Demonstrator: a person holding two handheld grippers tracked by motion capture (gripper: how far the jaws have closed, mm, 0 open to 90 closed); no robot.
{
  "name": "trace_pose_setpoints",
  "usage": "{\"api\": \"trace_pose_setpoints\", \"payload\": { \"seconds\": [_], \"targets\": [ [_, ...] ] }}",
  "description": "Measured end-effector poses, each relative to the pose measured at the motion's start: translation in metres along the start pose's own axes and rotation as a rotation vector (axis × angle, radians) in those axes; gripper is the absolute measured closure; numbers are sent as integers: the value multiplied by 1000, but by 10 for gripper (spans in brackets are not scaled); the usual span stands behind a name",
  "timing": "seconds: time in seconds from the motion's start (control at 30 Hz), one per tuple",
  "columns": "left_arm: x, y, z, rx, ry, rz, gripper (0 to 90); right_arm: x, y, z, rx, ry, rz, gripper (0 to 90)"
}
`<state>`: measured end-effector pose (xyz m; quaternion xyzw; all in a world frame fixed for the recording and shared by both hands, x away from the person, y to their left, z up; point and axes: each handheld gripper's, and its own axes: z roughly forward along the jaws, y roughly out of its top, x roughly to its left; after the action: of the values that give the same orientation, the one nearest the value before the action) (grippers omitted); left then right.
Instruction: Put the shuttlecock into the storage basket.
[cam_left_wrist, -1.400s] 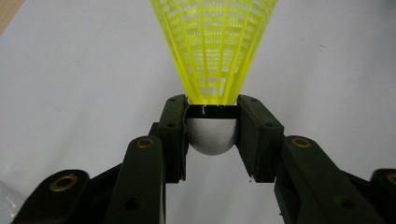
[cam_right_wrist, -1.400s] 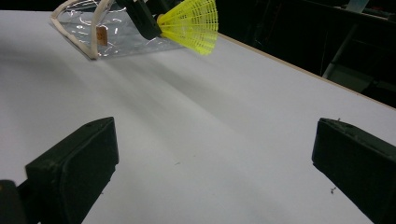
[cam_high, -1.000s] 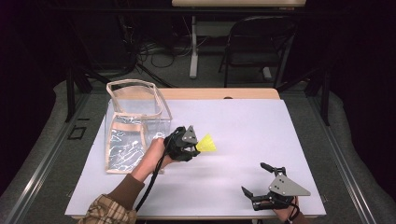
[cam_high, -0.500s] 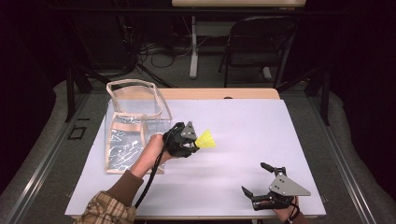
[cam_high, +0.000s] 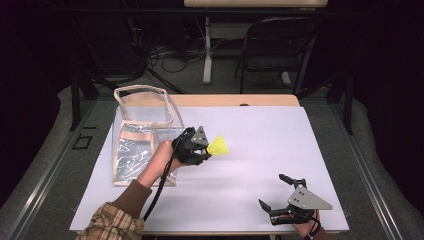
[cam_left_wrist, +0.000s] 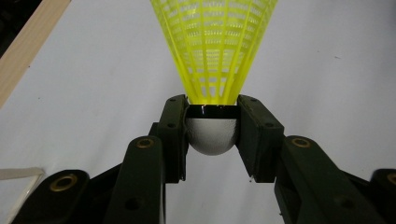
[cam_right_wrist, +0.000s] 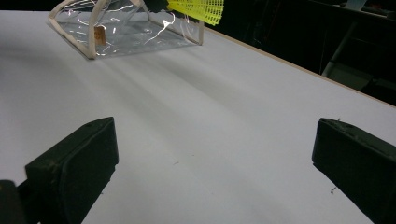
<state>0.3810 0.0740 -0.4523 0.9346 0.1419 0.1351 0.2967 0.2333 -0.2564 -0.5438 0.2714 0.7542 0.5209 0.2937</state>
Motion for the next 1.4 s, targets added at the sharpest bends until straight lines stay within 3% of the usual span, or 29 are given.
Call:
{"api": "trace_pose_setpoints", "payload": {
  "seconds": [1.4],
  "targets": [
    [23,1,-24,-23,67,-36,646,0,0,0,6,-2,-2,0]
  ]
}}
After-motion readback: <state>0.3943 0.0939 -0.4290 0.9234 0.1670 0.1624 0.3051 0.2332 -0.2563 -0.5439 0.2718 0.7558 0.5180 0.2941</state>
